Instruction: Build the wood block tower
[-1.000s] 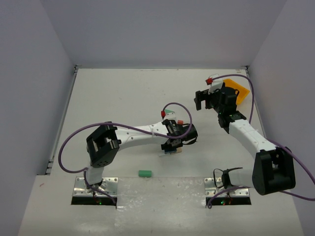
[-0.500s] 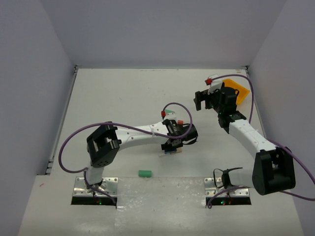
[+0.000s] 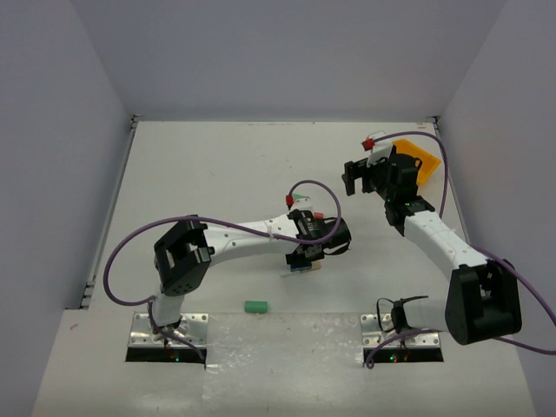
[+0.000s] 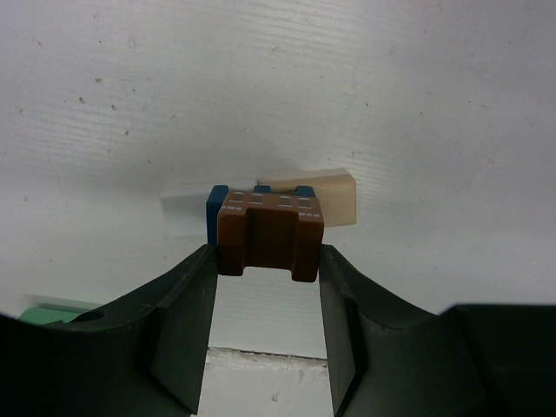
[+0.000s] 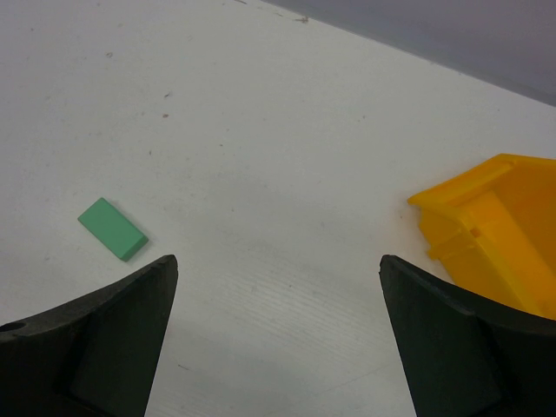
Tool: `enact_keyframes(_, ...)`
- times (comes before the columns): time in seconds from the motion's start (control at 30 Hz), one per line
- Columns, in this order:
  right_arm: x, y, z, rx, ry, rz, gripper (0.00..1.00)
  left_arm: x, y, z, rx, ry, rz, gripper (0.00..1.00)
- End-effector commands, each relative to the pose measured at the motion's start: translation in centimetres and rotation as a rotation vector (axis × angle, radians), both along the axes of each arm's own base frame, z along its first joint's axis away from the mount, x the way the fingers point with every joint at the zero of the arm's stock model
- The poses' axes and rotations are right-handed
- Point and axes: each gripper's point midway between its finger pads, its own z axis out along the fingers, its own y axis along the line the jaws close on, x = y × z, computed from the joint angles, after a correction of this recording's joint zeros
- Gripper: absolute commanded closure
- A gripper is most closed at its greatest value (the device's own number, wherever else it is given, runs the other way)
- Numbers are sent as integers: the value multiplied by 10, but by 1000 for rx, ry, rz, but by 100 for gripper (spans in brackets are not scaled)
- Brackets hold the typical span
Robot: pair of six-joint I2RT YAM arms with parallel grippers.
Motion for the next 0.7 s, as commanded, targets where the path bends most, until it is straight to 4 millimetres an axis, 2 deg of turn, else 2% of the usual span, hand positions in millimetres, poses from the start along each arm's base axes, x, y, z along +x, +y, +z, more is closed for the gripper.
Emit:
enact_keyframes(0.0,6,1,12,-4,-53,10,1,1,-8,8,-21,-14,7,90)
enact_keyframes(0.4,6,1,12,-3,-53,14,1,-1,-9,2,-11,2,7,88)
enact_keyframes(0.67,5,1,11,-3,-50,15,1,-2,-9,4,-13,-3,5,79)
